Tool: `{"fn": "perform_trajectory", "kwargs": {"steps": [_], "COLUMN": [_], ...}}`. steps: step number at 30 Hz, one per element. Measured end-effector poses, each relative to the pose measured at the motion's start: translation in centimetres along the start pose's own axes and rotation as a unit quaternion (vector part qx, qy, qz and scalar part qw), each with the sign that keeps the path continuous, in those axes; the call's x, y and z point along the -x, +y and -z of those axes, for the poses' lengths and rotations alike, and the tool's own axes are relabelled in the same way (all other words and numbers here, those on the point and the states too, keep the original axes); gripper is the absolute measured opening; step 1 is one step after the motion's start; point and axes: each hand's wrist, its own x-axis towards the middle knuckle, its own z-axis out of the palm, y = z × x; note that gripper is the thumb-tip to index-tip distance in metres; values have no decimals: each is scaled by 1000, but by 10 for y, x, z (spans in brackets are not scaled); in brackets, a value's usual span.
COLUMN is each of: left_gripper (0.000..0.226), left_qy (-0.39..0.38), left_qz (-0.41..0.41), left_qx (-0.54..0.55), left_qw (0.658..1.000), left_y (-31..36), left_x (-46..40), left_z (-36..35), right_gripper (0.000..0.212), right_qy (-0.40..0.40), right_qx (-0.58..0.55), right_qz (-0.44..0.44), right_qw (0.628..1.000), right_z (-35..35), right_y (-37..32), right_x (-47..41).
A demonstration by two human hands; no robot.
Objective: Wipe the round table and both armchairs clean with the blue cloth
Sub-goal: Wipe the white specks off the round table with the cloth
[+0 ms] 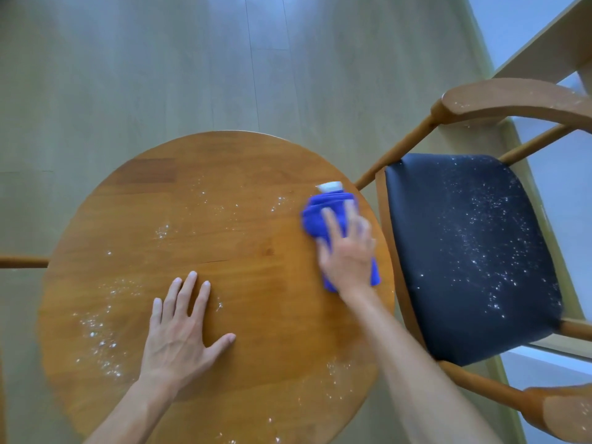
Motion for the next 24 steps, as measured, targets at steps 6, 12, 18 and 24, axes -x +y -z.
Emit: {"fn": "perform_trajectory", "kwargs": {"steps": [6, 12, 18, 24], "left_gripper": [112, 113, 121, 116], "left_qy": [-20, -18, -25, -22], "left_qz": [6, 1, -14, 0], "left_qx": [8, 20, 27, 12], "left_qw": [1000, 1000, 999, 1000], "left_y": [0, -2, -8, -14], "left_x": [0, -2, -2, 0], "left_z": [2, -1, 3, -4], "right_gripper": [49, 52, 47, 50], "right_qy": [24, 1, -32, 2], "right_qx": [-30, -76, -71, -45], "right_qz": [-308, -48, 177, -255], "right_qw": [951, 996, 981, 966], "right_z": [19, -6, -2, 21], "right_y": [36, -117, -50, 48], "right_x": [14, 72, 107, 117]}}
